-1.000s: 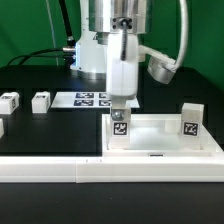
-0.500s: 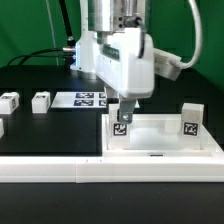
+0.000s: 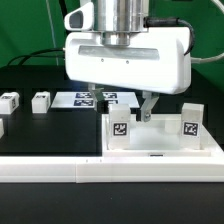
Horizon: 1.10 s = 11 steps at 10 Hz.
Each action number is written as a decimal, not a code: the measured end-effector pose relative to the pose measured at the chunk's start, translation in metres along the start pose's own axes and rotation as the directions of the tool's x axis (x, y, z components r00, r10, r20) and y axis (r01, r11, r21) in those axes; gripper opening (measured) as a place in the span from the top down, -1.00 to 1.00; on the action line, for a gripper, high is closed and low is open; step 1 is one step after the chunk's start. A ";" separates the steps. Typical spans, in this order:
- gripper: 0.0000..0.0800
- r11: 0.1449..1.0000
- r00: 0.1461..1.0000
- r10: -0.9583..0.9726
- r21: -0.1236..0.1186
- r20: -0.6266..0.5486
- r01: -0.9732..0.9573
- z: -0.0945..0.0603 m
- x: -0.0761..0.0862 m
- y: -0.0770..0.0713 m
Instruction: Assemble square table
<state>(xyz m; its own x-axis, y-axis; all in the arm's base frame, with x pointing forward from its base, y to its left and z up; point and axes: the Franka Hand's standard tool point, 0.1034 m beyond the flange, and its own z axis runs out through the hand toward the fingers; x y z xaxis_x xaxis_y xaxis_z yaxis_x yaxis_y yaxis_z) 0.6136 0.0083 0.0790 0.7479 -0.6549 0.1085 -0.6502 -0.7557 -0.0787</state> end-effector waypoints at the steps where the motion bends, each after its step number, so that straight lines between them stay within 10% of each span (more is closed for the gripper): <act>1: -0.62 0.995 0.995 -0.104 -0.001 0.000 0.104 0.000 0.001 0.001; 11: -0.62 0.749 0.749 -0.663 -0.002 0.008 0.663 0.000 0.005 0.006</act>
Offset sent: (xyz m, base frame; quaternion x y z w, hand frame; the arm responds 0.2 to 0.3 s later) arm 0.0000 0.0000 0.0000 0.0000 0.0000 -0.1938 0.9810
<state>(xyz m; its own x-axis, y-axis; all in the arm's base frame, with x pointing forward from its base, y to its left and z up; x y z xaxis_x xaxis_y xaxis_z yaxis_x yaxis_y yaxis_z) 0.6129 0.0004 0.0789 0.9920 0.0108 0.1256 0.0089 -0.9998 0.0153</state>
